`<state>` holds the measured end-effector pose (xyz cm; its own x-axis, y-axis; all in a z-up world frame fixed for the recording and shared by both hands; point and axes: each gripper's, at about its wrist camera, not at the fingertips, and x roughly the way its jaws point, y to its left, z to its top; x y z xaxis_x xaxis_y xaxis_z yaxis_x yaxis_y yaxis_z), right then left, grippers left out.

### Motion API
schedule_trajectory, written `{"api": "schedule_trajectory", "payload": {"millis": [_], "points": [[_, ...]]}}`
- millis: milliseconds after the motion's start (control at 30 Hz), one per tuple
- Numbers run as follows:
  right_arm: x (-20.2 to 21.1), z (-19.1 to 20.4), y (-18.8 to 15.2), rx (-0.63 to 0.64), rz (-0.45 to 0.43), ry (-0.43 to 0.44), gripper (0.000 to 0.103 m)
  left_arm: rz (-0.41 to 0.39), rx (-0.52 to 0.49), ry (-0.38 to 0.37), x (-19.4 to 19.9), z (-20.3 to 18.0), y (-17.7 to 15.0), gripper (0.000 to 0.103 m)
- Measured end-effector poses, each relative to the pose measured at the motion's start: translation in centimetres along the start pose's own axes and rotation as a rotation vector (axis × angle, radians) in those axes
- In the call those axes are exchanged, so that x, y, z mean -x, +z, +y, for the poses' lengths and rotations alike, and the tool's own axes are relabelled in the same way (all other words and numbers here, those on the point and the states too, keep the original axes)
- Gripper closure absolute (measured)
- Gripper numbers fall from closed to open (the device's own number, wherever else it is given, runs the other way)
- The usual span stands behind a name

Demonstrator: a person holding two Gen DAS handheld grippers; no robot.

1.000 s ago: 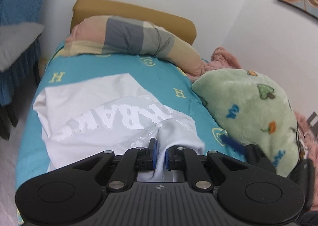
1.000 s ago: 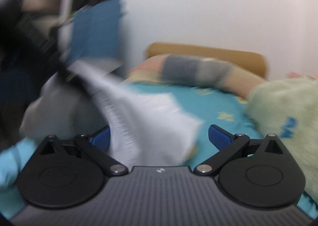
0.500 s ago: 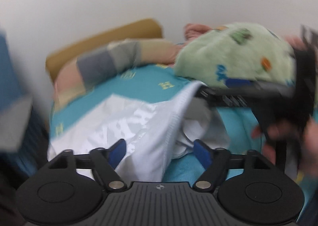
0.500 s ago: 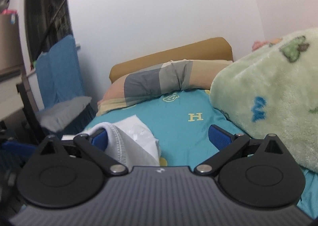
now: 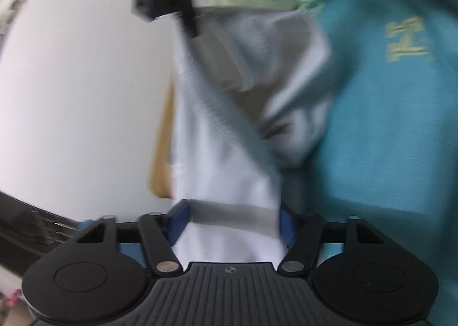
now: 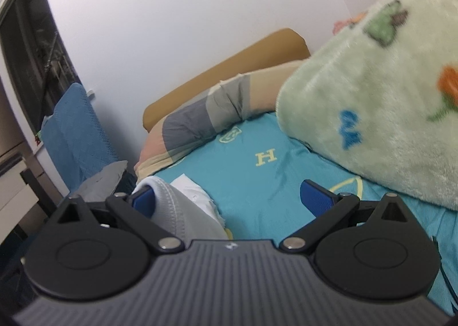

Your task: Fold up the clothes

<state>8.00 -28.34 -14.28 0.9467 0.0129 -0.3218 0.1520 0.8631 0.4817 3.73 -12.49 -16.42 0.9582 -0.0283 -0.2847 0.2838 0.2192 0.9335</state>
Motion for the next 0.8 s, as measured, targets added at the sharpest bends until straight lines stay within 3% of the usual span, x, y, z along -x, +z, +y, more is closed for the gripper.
{"api": "schedule_trajectory", "payload": {"millis": [33, 100, 200, 267, 467, 633, 733, 800], "points": [[-0.1, -0.2, 0.0, -0.003, 0.005, -0.006, 0.0, 0.009, 0.038, 0.011, -0.4, 0.8, 0.1, 0.073], [-0.2, -0.5, -0.1, -0.006, 0.018, -0.012, 0.0, 0.012, 0.154, 0.017, -0.4, 3.2, 0.0, 0.086], [-0.5, -0.7, -0.3, 0.005, 0.047, -0.025, 0.0, -0.029, 0.37, -0.025, 1.2, 7.7, -0.4, 0.089], [-0.5, -0.7, -0.5, 0.022, 0.072, -0.036, 0.0, -0.047, 0.554, -0.112, 2.6, 10.9, -1.0, 0.091], [-1.1, -0.5, -1.6, 0.095, 0.227, -0.103, 0.0, -0.077, 1.12, -0.489, 4.5, 18.5, -5.7, 0.094], [-1.9, -0.6, -4.0, 0.125, 0.42, -0.159, 0.0, -0.002, 1.431, -0.644, 1.0, 20.4, -11.0, 0.094], [-0.5, 0.2, -3.8, 0.139, 0.354, -0.192, 0.0, 0.09, 1.58, -0.702, -2.3, 20.4, -14.4, 0.094], [1.2, 1.3, -2.6, 0.192, 0.217, -0.195, 0.0, 0.157, 1.658, -0.735, -4.3, 19.9, -16.4, 0.094]]}}
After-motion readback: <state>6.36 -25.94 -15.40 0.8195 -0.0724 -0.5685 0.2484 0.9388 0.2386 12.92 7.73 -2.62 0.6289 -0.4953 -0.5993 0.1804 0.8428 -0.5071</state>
